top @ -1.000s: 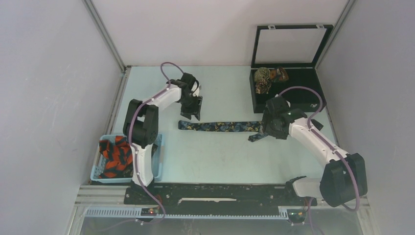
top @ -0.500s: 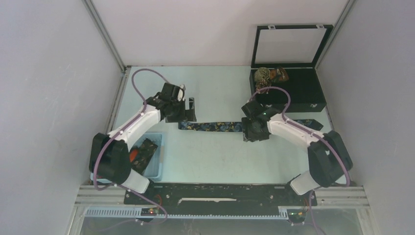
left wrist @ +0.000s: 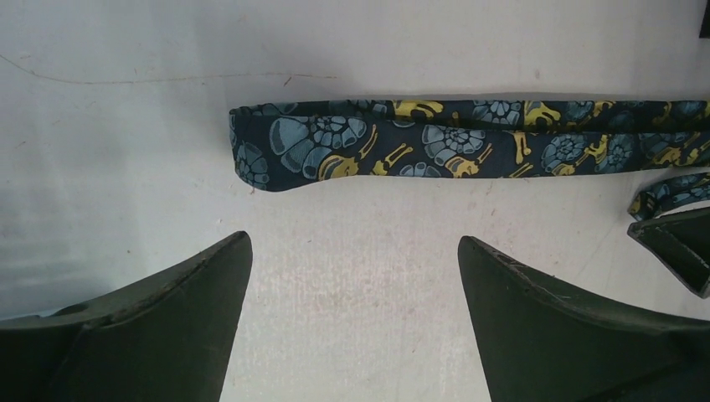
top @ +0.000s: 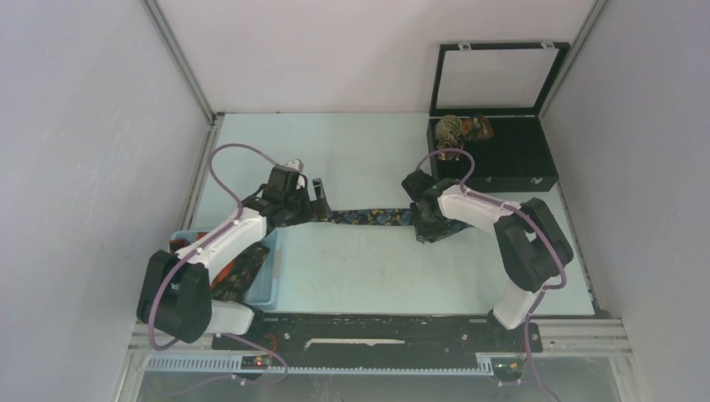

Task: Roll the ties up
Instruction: Flatten out the tie at the center of the board.

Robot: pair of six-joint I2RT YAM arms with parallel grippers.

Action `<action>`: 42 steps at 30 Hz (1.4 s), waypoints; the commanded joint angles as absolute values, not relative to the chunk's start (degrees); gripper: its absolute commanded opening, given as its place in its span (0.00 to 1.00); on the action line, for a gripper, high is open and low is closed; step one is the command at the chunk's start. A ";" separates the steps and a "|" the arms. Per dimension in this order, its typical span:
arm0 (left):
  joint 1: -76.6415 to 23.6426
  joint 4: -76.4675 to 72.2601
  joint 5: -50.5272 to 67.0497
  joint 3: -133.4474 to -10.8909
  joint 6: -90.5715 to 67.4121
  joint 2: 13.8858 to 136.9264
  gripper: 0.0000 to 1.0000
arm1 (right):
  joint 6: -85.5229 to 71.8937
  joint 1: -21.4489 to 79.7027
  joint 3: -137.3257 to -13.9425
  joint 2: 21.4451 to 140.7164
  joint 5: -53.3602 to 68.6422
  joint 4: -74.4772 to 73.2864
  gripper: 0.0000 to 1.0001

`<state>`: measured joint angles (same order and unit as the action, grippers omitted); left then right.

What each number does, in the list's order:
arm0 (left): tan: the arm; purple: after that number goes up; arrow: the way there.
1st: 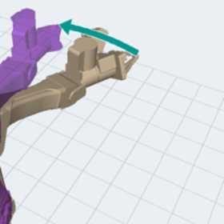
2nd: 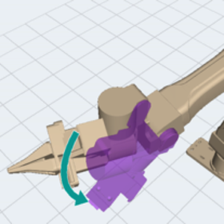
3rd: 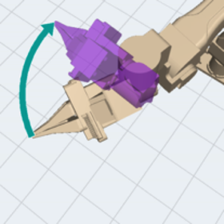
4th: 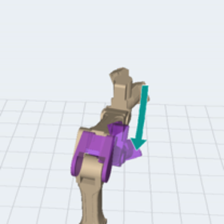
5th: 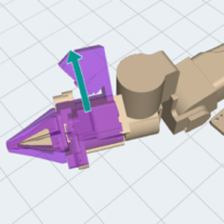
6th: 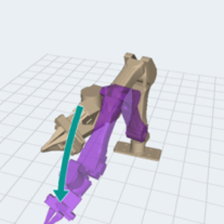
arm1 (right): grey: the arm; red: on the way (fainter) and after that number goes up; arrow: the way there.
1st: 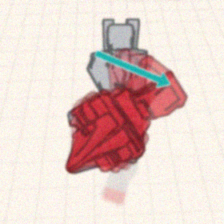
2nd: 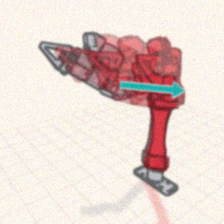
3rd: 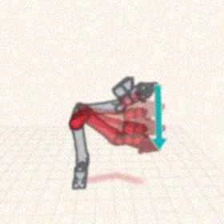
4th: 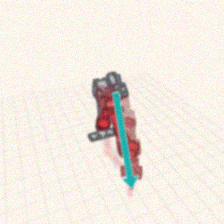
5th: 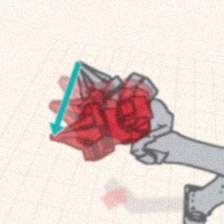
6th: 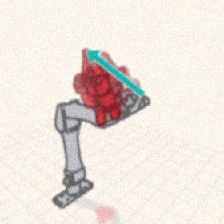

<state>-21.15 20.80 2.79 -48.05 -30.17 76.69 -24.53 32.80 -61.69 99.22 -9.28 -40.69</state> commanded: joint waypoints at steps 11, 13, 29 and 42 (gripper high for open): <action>-22.15 9.49 0.24 -40.04 -30.62 70.17 0.97 | -23.38 29.81 -65.17 106.73 -7.81 -38.38 0.40; -22.17 9.49 0.49 -40.31 -30.46 70.78 0.96 | -23.42 29.73 -65.14 107.88 -8.17 -38.76 0.32; -22.15 9.32 2.10 -40.98 -30.05 72.83 0.91 | -23.31 25.86 -66.36 101.17 -9.96 -43.15 0.00; -22.15 9.45 2.73 -41.35 -29.79 73.72 0.88 | -20.64 11.51 -68.88 91.04 -11.64 -47.25 0.00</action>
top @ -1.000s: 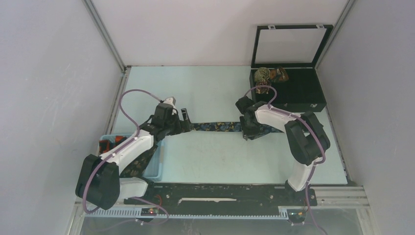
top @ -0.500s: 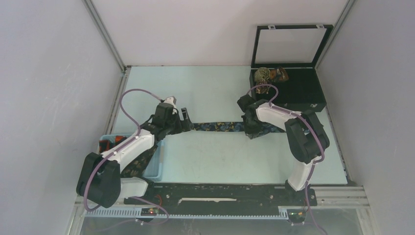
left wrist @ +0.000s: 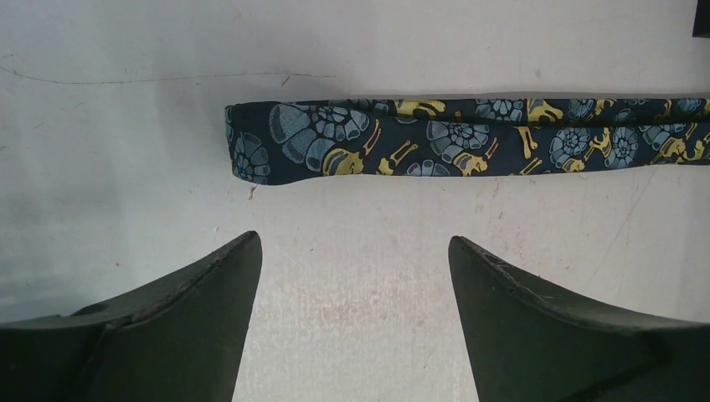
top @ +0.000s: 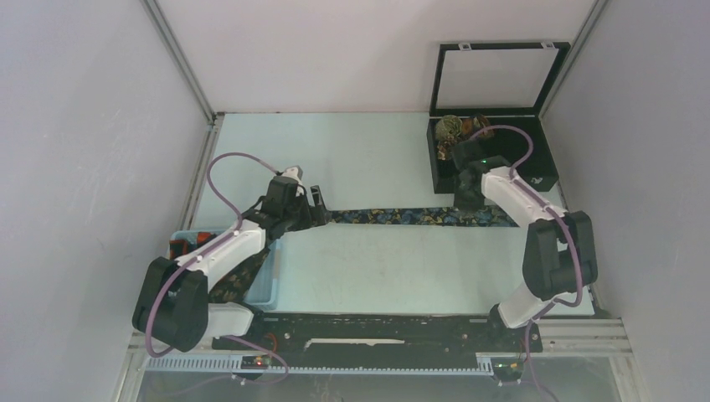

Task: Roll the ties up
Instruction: Flatten out the tie at the center of the board.

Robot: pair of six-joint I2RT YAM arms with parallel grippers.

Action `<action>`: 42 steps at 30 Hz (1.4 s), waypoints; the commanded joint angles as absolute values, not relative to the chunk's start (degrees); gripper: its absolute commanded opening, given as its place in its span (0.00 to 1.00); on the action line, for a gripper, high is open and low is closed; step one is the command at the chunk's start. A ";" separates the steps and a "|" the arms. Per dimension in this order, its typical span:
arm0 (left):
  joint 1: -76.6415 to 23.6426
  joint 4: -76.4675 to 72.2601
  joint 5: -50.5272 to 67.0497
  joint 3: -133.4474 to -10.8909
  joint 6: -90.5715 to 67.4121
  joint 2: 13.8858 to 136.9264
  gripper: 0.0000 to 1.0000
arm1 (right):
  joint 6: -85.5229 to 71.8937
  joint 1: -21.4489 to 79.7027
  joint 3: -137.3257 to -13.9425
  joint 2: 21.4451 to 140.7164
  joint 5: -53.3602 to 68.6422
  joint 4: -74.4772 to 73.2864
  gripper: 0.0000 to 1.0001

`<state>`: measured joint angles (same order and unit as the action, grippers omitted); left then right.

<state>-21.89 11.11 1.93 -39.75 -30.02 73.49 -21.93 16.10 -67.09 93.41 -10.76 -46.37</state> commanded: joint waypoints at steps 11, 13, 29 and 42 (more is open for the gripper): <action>-22.15 9.51 3.36 -41.66 -29.44 74.29 0.85 | -17.23 -2.86 -71.70 93.07 -1.56 -41.98 0.00; -22.09 9.50 3.48 -41.74 -29.34 74.34 0.84 | -16.75 -5.01 -71.80 93.22 0.15 -40.83 0.00; -22.06 10.00 2.21 -41.48 -29.81 73.85 0.84 | -22.57 -17.37 -72.00 92.49 -4.76 -41.27 0.58; -20.55 14.26 0.18 -44.47 -29.38 73.95 0.73 | -24.98 1.93 -68.61 83.31 -9.00 -42.31 0.61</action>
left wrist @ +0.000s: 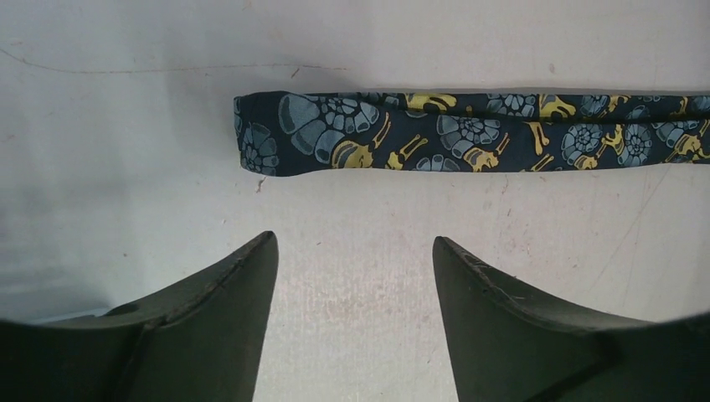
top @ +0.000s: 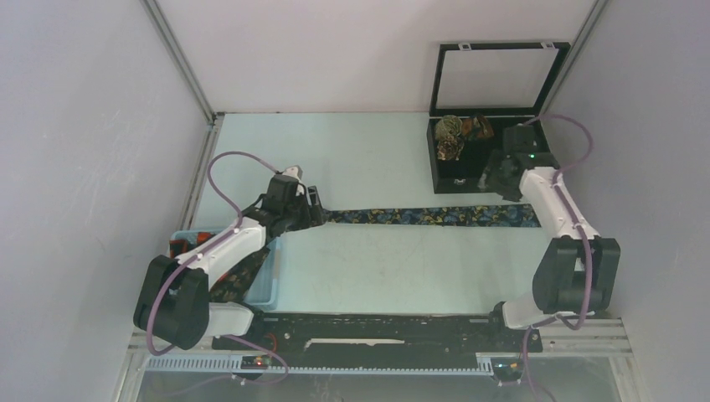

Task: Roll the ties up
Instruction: Flatten out the tie at the center of the board.

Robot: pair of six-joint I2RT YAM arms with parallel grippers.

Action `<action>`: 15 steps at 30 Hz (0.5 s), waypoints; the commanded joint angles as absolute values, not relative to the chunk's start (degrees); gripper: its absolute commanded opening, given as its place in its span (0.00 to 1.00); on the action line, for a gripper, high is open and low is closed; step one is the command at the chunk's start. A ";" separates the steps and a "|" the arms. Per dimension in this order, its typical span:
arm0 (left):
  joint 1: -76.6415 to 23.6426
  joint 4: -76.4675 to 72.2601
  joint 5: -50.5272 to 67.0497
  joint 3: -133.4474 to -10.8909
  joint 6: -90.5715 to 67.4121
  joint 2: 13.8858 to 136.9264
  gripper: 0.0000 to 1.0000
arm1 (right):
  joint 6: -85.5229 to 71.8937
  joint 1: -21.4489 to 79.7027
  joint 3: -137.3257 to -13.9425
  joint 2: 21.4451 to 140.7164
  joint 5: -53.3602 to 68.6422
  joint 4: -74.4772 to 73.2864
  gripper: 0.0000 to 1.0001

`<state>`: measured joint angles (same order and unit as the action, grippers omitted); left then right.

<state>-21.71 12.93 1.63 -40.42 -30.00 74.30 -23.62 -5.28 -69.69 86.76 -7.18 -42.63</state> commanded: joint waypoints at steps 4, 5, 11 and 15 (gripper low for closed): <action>-18.88 18.23 -1.55 -47.96 -26.96 76.13 0.68 | -26.25 7.97 -65.12 81.75 -8.65 -40.16 0.61; -18.56 19.11 -2.26 -48.86 -26.50 76.73 0.68 | -26.62 9.53 -64.02 81.40 -8.20 -39.30 0.60; -17.69 24.51 -5.81 -54.40 -24.57 82.15 0.56 | -28.21 18.06 -59.84 80.92 -8.12 -35.75 0.60; -17.83 28.19 -4.92 -56.31 -25.09 82.98 0.50 | -28.64 24.78 -58.99 80.77 -8.91 -35.16 0.59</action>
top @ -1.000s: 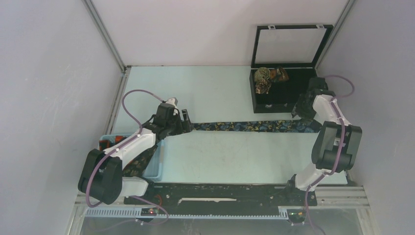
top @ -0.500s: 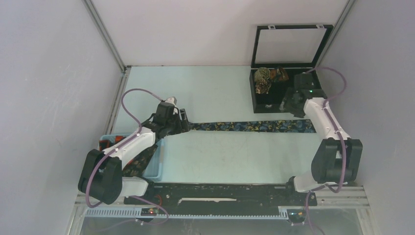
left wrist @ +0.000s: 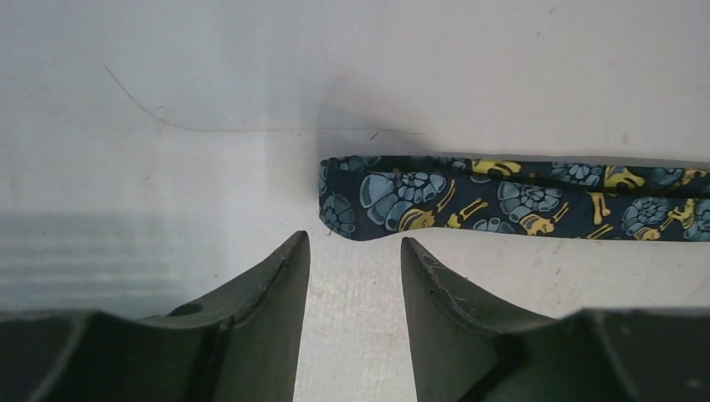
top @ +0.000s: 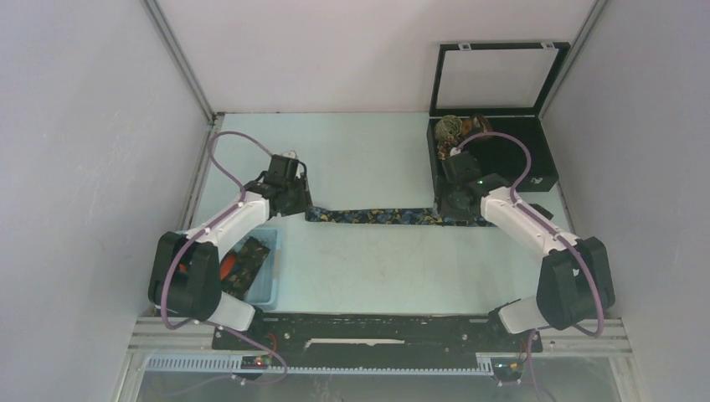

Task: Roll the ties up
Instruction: Move the bin to the corner of the board.

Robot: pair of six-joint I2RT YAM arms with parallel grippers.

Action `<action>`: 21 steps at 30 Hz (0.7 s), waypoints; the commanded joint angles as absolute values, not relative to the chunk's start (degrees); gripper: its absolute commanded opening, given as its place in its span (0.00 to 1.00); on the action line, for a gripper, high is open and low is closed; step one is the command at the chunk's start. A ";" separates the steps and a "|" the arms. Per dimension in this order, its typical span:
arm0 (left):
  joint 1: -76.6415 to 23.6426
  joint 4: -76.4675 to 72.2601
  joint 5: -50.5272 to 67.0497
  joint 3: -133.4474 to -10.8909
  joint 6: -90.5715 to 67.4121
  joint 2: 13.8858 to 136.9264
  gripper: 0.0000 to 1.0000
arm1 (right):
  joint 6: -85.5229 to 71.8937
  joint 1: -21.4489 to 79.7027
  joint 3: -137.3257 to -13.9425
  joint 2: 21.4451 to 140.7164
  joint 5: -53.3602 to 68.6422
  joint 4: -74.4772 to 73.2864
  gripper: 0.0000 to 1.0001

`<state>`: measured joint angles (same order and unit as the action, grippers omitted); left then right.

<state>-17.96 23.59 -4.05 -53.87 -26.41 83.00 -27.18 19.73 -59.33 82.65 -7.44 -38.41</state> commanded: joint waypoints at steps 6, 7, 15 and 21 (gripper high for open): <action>-20.01 30.59 1.90 -51.45 -27.09 76.60 0.50 | -29.70 29.65 -57.92 80.59 -8.92 -34.11 0.59; -20.39 30.75 3.02 -50.00 -27.67 75.50 0.50 | -29.71 30.08 -57.92 80.74 -8.97 -34.10 0.59; -23.40 36.74 1.76 -40.09 -33.93 69.37 0.47 | -29.79 30.84 -57.88 80.33 -8.19 -33.74 0.58; -22.18 43.11 -11.98 -38.85 -40.09 66.36 0.43 | -29.66 31.13 -57.92 79.52 -8.01 -34.80 0.58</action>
